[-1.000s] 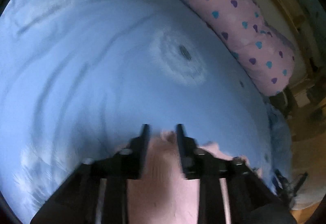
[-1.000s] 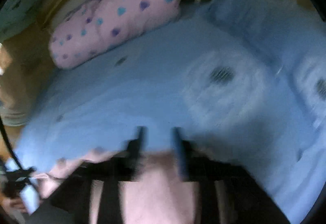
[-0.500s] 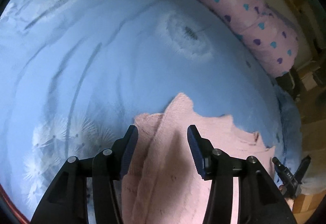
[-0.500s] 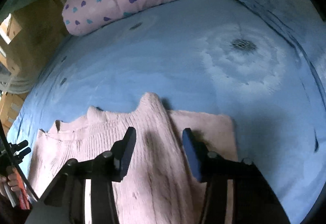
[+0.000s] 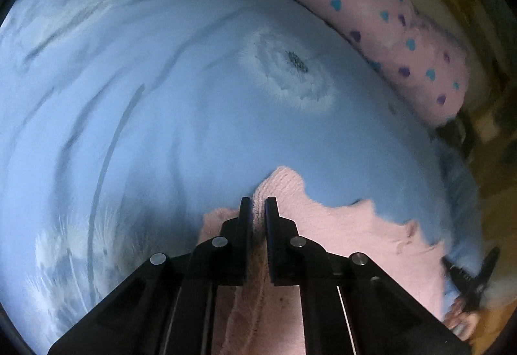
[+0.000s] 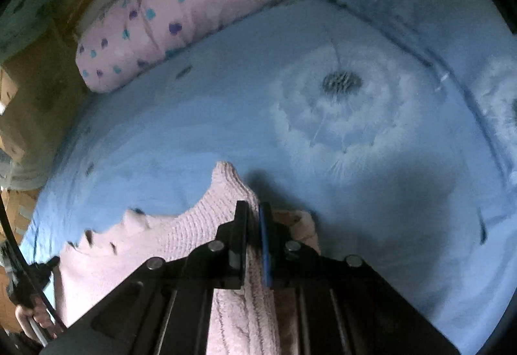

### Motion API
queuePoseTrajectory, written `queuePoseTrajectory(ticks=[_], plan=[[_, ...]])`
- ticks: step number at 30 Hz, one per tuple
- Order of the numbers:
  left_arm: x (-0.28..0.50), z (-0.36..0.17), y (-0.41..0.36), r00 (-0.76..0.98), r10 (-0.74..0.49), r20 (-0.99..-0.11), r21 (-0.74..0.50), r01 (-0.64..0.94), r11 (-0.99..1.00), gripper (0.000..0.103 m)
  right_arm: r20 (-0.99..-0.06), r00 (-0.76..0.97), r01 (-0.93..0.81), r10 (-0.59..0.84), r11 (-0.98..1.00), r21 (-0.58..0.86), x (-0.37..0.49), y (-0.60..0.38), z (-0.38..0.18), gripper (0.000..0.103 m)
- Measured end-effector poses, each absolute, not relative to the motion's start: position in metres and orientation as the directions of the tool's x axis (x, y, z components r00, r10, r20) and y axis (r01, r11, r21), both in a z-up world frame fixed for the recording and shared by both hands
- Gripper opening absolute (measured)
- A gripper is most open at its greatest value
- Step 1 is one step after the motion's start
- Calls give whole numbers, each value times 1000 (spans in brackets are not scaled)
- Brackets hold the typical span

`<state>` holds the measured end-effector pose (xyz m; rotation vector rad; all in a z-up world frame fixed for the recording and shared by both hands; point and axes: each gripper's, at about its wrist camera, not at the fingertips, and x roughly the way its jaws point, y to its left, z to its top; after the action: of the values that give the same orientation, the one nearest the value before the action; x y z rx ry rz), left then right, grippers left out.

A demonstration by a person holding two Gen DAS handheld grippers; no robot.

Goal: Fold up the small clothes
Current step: 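Open both tools and move them over the folded cardigan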

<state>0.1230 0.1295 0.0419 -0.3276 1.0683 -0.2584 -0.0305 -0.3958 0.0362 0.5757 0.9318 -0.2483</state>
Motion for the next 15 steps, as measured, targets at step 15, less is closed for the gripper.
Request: queuePoseTrajectory(ticks=[15], plan=[[68,86,119,505,-477,-719,-538,31,843,13,-846,518,445,-126,884,141,-42,-367,59,41]])
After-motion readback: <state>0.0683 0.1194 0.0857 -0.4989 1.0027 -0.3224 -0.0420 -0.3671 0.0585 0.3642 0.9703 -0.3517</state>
